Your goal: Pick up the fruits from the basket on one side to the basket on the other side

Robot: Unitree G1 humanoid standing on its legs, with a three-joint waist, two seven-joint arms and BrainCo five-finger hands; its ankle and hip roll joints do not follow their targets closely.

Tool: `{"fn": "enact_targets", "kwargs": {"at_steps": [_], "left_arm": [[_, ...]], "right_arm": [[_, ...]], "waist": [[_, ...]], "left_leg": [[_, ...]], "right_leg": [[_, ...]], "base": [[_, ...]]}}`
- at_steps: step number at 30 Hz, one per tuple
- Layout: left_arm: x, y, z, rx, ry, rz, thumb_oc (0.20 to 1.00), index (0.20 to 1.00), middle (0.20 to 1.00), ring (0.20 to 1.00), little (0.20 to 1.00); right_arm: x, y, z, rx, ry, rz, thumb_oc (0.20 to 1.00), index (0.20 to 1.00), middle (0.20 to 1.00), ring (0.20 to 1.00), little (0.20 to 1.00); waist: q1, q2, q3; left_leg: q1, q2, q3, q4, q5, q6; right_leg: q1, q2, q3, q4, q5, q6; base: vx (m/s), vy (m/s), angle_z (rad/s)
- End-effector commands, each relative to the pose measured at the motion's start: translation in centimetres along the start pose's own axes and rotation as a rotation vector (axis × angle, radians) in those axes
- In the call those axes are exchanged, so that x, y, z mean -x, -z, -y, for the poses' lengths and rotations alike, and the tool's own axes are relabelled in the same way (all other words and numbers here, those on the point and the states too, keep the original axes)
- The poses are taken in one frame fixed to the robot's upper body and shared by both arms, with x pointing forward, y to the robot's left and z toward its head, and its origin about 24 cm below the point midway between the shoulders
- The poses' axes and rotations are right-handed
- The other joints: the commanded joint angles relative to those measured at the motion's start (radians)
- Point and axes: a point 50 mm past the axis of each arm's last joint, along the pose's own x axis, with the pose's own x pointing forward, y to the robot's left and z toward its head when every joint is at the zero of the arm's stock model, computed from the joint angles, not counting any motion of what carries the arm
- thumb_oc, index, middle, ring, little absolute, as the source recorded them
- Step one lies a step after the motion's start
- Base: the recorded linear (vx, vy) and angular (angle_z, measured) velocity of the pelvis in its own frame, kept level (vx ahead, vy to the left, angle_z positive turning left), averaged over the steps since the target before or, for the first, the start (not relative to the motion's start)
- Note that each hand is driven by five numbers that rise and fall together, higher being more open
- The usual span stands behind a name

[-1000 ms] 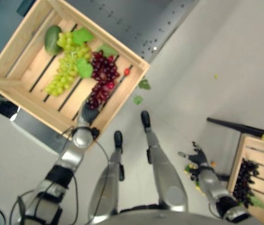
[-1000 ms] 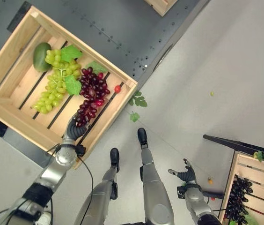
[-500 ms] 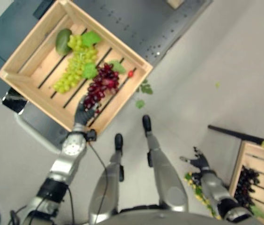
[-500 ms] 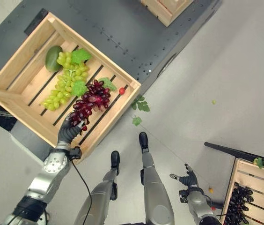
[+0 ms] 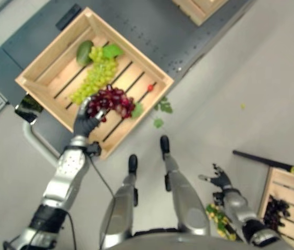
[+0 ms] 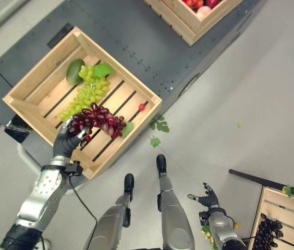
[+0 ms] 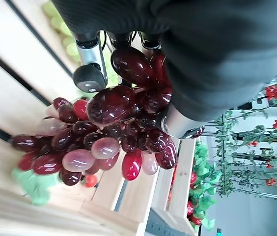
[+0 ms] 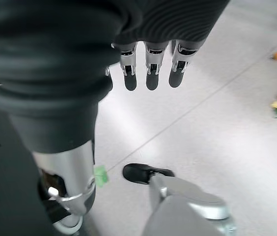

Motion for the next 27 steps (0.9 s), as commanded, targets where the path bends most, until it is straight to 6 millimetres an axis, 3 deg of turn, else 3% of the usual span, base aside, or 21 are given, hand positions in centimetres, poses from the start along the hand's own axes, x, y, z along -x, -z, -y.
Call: {"fn": "enact_targets", "kwargs": {"at_steps": [1, 5, 10, 17, 21, 24, 25, 26, 27], "left_arm": [[-0.1, -4.3, 0.4, 0.05, 0.067, 0.228, 0.2, 0.2, 0.2, 0.2, 0.2], [-0.1, -4.7, 0.2, 0.044, 0.073, 0.246, 0.2, 0.2, 0.2, 0.2, 0.2], [0.1, -4.6, 0.2, 0.043, 0.091, 0.243, 0.2, 0.2, 0.2, 0.2, 0.2], [0.3, -4.1, 0.2, 0.054, 0.08, 0.223, 0.2, 0.2, 0.2, 0.2, 0.2], [0.5, -4.0, 0.0, 0.052, 0.073, 0.221, 0.2, 0.2, 0.2, 0.2, 0.2], [0.7, -4.0, -0.4, 0.04, 0.068, 0.22, 0.2, 0.2, 0.2, 0.2, 0.2], [0.7, -4.0, -0.3, 0.04, 0.068, 0.22, 0.2, 0.2, 0.2, 0.2, 0.2], [0.7, -3.9, -0.4, 0.04, 0.067, 0.212, 0.2, 0.2, 0.2, 0.2, 0.2], [0.8, -3.9, -0.4, 0.04, 0.067, 0.212, 0.2, 0.2, 0.2, 0.2, 0.2]], "right_arm": [[0.4, -0.6, -0.1, 0.087, -0.058, 0.061, 1.0, 1.0, 1.0, 1.0, 1.0], [0.5, -2.4, -0.5, 0.104, -0.098, 0.15, 1.0, 1.0, 1.0, 1.0, 1.0], [0.8, -3.3, -0.8, 0.133, -0.137, 0.205, 1.0, 1.0, 1.0, 1.0, 1.0], [1.4, -1.5, -1.3, 0.133, -0.164, 0.147, 1.0, 1.0, 1.0, 1.0, 1.0], [1.5, -1.5, -1.3, 0.144, -0.166, 0.153, 1.0, 1.0, 1.0, 1.0, 1.0], [1.8, -3.9, -0.8, 0.163, -0.163, 0.272, 1.0, 1.0, 1.0, 1.0, 1.0], [1.8, -3.9, -0.8, 0.163, -0.163, 0.271, 1.0, 1.0, 1.0, 1.0, 1.0], [2.1, -5.8, -0.3, 0.152, -0.155, 0.356, 1.0, 1.0, 1.0, 1.0, 1.0], [2.1, -5.8, -0.3, 0.152, -0.155, 0.355, 1.0, 1.0, 1.0, 1.0, 1.0]], "waist": [[0.0, 0.038, -0.122], [0.004, 0.041, -0.154], [0.005, 0.044, -0.189], [0.006, 0.044, -0.235], [0.007, 0.043, -0.25], [0.007, 0.042, -0.268], [0.007, 0.042, -0.268], [0.005, 0.042, -0.278], [0.006, 0.042, -0.279]], "left_leg": [[-0.03, -0.034, -0.091, -0.038, -0.018, 0.027], [0.0, -0.033, -0.1, -0.05, -0.022, 0.028], [0.032, -0.034, -0.108, -0.058, -0.03, 0.029], [0.049, -0.03, -0.119, -0.065, -0.036, 0.029], [0.048, -0.03, -0.122, -0.067, -0.036, 0.029], [0.048, -0.027, -0.122, -0.067, -0.038, 0.029], [0.048, -0.027, -0.122, -0.067, -0.038, 0.029], [0.053, -0.027, -0.121, -0.069, -0.041, 0.03], [0.053, -0.027, -0.121, -0.069, -0.041, 0.03]], "right_leg": [[0.037, 0.034, -0.028, 0.025, -0.147, 0.082], [0.063, 0.036, -0.037, 0.023, -0.159, 0.081], [0.089, 0.038, -0.047, 0.021, -0.173, 0.081], [0.111, 0.039, -0.058, 0.015, -0.186, 0.08], [0.113, 0.039, -0.061, 0.012, -0.189, 0.08], [0.116, 0.039, -0.063, 0.011, -0.194, 0.081], [0.116, 0.039, -0.064, 0.012, -0.194, 0.081], [0.12, 0.04, -0.063, 0.01, -0.197, 0.082], [0.12, 0.04, -0.063, 0.01, -0.197, 0.082]], "base": [[0.05, 0.002, 0.11], [0.05, -0.001, 0.12], [0.05, 0.004, 0.04], [0.05, 0.004, 0.04], [0.01, -0.002, 0.0], [0.03, -0.007, 0.01], [0.04, 0.001, 0.0], [0.03, 0.001, 0.0], [0.05, 0.002, -0.01]]}}
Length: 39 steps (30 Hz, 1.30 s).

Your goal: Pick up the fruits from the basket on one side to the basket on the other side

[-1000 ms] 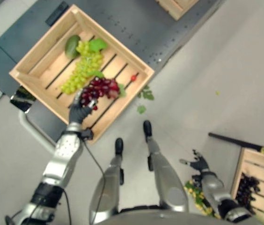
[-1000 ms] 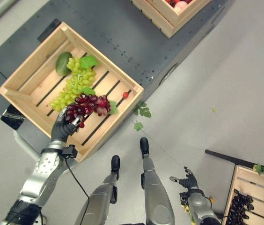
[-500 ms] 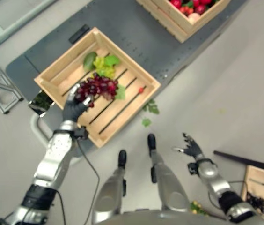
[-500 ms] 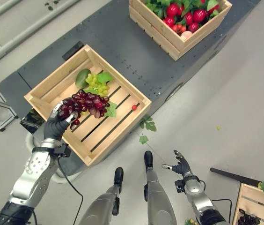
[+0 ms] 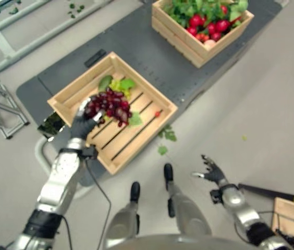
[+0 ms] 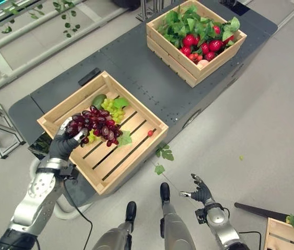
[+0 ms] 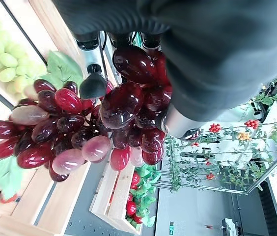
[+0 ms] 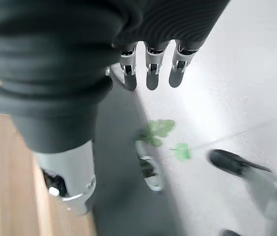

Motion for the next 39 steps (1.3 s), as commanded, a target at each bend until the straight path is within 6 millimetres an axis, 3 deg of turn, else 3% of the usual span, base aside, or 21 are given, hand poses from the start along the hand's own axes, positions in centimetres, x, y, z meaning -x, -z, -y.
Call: {"fn": "enact_targets", "kwargs": {"at_steps": [1, 6, 8, 9, 10, 11, 15, 28, 39], "left_arm": [[-0.2, -4.0, 0.1, 0.029, 0.031, 0.216, 0.2, 0.2, 0.2, 0.2, 0.2], [-0.4, -4.0, 0.7, 0.03, 0.053, 0.218, 0.2, 0.2, 0.2, 0.2, 0.2], [-0.5, -4.1, 0.9, 0.029, 0.061, 0.219, 0.2, 0.2, 0.2, 0.2, 0.2], [-0.5, -4.1, 1.2, 0.029, 0.079, 0.22, 0.2, 0.2, 0.2, 0.2, 0.2], [-0.5, -4.1, 1.2, 0.029, 0.079, 0.22, 0.2, 0.2, 0.2, 0.2, 0.2], [-0.6, -4.1, 1.6, 0.032, 0.097, 0.219, 0.2, 0.2, 0.2, 0.2, 0.2], [-0.7, -3.9, 2.3, 0.038, 0.126, 0.209, 0.2, 0.2, 0.2, 0.2, 0.2], [-0.9, -3.4, 5.0, 0.085, 0.252, 0.176, 0.2, 0.2, 0.2, 0.2, 0.2], [-1.6, -3.1, 8.0, 0.129, 0.362, 0.156, 0.2, 0.2, 0.2, 0.2, 0.2]], "right_arm": [[-0.2, -4.2, 1.3, 0.044, 0.005, 0.212, 1.0, 1.0, 1.0, 1.0, 1.0], [-0.1, -9.8, 2.1, 0.107, 0.012, 0.44, 1.0, 1.0, 1.0, 1.0, 1.0], [-0.1, -10.8, 2.2, 0.114, 0.011, 0.478, 1.0, 1.0, 1.0, 1.0, 1.0], [0.0, -12.6, 2.3, 0.134, 0.003, 0.544, 1.0, 1.0, 1.0, 1.0, 1.0], [0.0, -12.6, 2.3, 0.134, 0.003, 0.544, 1.0, 1.0, 1.0, 1.0, 1.0], [-0.1, -14.1, 2.3, 0.139, -0.003, 0.594, 1.0, 1.0, 1.0, 1.0, 1.0], [-0.2, -16.4, 1.7, 0.126, -0.037, 0.668, 1.0, 1.0, 1.0, 1.0, 1.0], [-1.6, -21.5, -1.3, 0.093, -0.184, 0.755, 1.0, 1.0, 1.0, 1.0, 1.0], [-2.5, -23.7, -4.5, 0.072, -0.279, 0.766, 1.0, 1.0, 1.0, 1.0, 1.0]], "waist": [[-0.005, 0.005, -0.092], [0.001, 0.004, -0.109], [0.003, 0.003, -0.114], [0.008, 0.001, -0.122], [0.008, 0.001, -0.121], [0.011, 0.0, -0.13], [0.021, -0.003, -0.146], [0.049, -0.012, -0.186], [0.066, -0.023, -0.211]], "left_leg": [[-0.029, -0.051, -0.073, -0.017, -0.041, 0.031], [-0.017, -0.05, -0.079, -0.018, -0.047, 0.033], [-0.015, -0.05, -0.079, -0.019, -0.048, 0.033], [-0.009, -0.049, -0.081, -0.019, -0.05, 0.033], [-0.009, -0.049, -0.081, -0.019, -0.05, 0.033], [-0.005, -0.048, -0.083, -0.019, -0.052, 0.033], [0.005, -0.049, -0.089, -0.021, -0.057, 0.034], [0.028, -0.047, -0.103, -0.023, -0.063, 0.034], [0.039, -0.043, -0.114, -0.025, -0.063, 0.034]], "right_leg": [[0.046, 0.025, -0.013, 0.01, -0.154, 0.091], [0.06, 0.026, -0.012, 0.009, -0.162, 0.09], [0.063, 0.026, -0.011, 0.009, -0.164, 0.09], [0.07, 0.026, -0.013, 0.008, -0.167, 0.088], [0.07, 0.026, -0.013, 0.008, -0.167, 0.088], [0.075, 0.026, -0.014, 0.007, -0.169, 0.088], [0.086, 0.025, -0.019, 0.005, -0.172, 0.087], [0.114, 0.022, -0.036, 0.005, -0.178, 0.085], [0.129, 0.02, -0.05, 0.005, -0.177, 0.084]], "base": [[0.03, 0.0, -0.01], [0.01, 0.0, 0.0], [0.01, -0.003, 0.02], [0.03, -0.006, 0.07], [0.04, -0.009, 0.06], [0.03, -0.007, 0.04], [0.03, -0.01, 0.02], [0.01, -0.003, 0.05], [0.01, -0.001, 0.04]]}}
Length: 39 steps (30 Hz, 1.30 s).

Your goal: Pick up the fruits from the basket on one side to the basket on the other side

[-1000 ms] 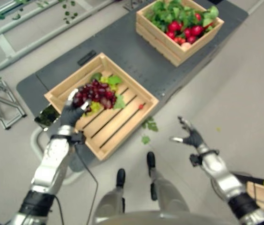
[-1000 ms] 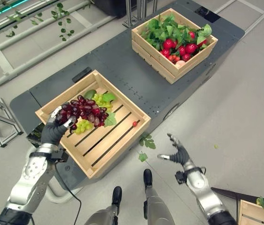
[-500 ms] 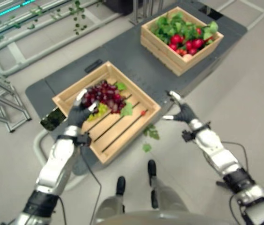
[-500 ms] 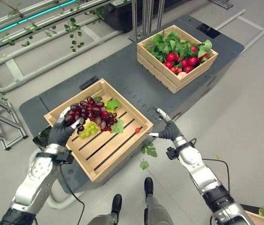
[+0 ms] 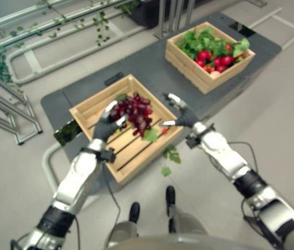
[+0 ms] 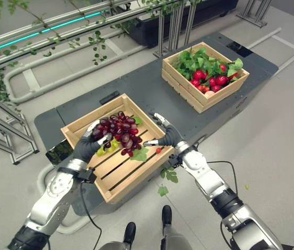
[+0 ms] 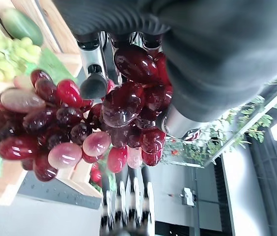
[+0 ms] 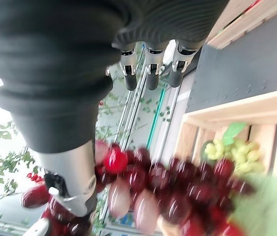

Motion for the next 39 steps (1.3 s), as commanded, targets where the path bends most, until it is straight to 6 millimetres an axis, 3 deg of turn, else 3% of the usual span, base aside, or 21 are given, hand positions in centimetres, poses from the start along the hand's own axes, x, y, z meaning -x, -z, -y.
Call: {"fn": "enact_targets", "kwargs": {"at_steps": [1, 9, 30, 39], "left_arm": [[-1.8, -3.7, 2.0, 0.028, 0.112, 0.186, 0.2, 0.2, 0.2, 0.2, 0.2], [-2.9, -3.3, 3.6, 0.052, 0.155, 0.169, 0.2, 0.2, 0.2, 0.2, 0.2], [-4.0, -4.5, 6.3, 0.113, 0.215, 0.23, 0.2, 0.2, 0.2, 0.2, 0.2], [-4.2, -5.0, 7.6, 0.168, 0.248, 0.249, 0.2, 0.2, 0.2, 0.2, 0.2]], "right_arm": [[-2.2, -2.0, -0.8, -0.027, -0.022, 0.082, 1.0, 1.0, 1.0, 1.0, 1.0], [-3.3, -2.4, -1.5, -0.049, -0.019, 0.083, 1.0, 1.0, 1.0, 1.0, 1.0], [-3.3, -1.2, -3.6, -0.201, -0.004, 0.034, 1.0, 1.0, 1.0, 1.0, 1.0], [-3.6, -0.2, -5.8, -0.338, -0.006, -0.025, 1.0, 1.0, 1.0, 1.0, 1.0]], "waist": [[0.011, -0.017, -0.078], [0.014, -0.024, -0.09], [0.01, -0.03, -0.099], [0.017, -0.027, -0.098]], "left_leg": [[-0.015, -0.045, -0.061, -0.027, -0.062, 0.036], [-0.012, -0.043, -0.07, -0.027, -0.061, 0.035], [-0.004, -0.042, -0.076, -0.027, -0.064, 0.033], [0.0, -0.044, -0.083, -0.027, -0.066, 0.035]], "right_leg": [[0.054, 0.02, -0.003, 0.005, -0.159, 0.086], [0.059, 0.02, -0.007, 0.005, -0.159, 0.085], [0.068, 0.019, -0.012, 0.005, -0.163, 0.085], [0.072, 0.017, -0.016, 0.005, -0.165, 0.085]], "base": [[0.0, 0.0, 0.0], [0.0, 0.0, 0.01], [0.0, 0.0, 0.0], [0.0, 0.003, 0.03]]}}
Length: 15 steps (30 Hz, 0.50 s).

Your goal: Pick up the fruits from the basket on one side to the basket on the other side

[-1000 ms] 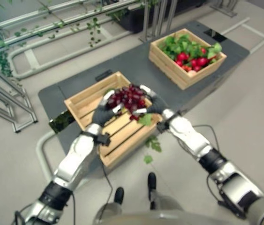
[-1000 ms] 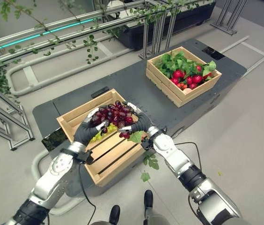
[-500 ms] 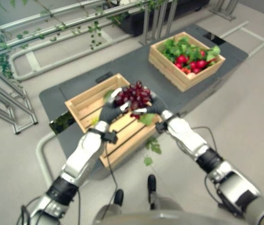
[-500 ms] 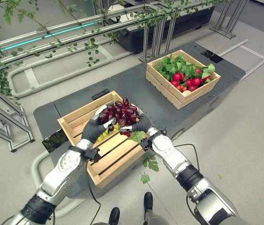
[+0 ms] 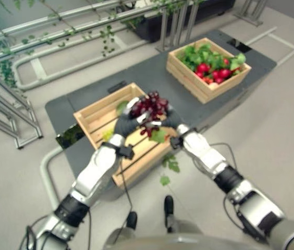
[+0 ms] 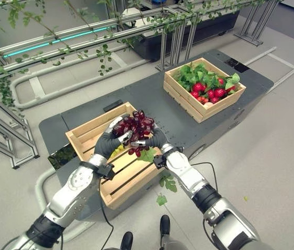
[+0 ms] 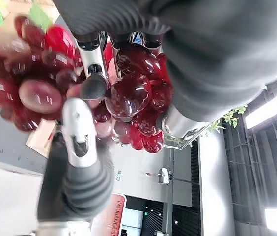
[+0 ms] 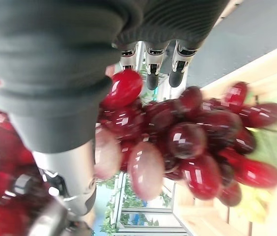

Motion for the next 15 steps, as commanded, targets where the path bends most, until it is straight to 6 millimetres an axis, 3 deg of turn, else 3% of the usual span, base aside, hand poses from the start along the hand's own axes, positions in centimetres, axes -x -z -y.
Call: {"fn": "enact_targets", "kwargs": {"at_steps": [1, 15], "left_arm": [[-2.5, -4.4, 3.4, 0.08, 0.156, 0.229, 0.2, 0.2, 0.2, 0.2, 0.2], [-2.8, -5.0, 6.0, 0.138, 0.262, 0.238, 0.2, 0.2, 0.2, 0.2, 0.2]], "right_arm": [[-1.3, -2.2, -2.4, -0.117, -0.032, 0.103, 1.0, 1.0, 1.0, 1.0, 1.0], [-2.3, -3.2, -3.1, -0.155, -0.03, 0.124, 1.0, 1.0, 1.0, 1.0, 1.0]], "waist": [[0.019, -0.006, -0.05], [0.03, -0.012, -0.043]], "left_leg": [[-0.002, -0.042, -0.061, -0.041, -0.065, 0.037], [-0.004, -0.045, -0.064, -0.041, -0.065, 0.039]], "right_leg": [[0.057, 0.022, 0.004, 0.005, -0.163, 0.086], [0.058, 0.017, -0.002, 0.005, -0.159, 0.087]], "base": [[0.0, 0.004, 0.04], [0.0, 0.001, 0.01]]}}
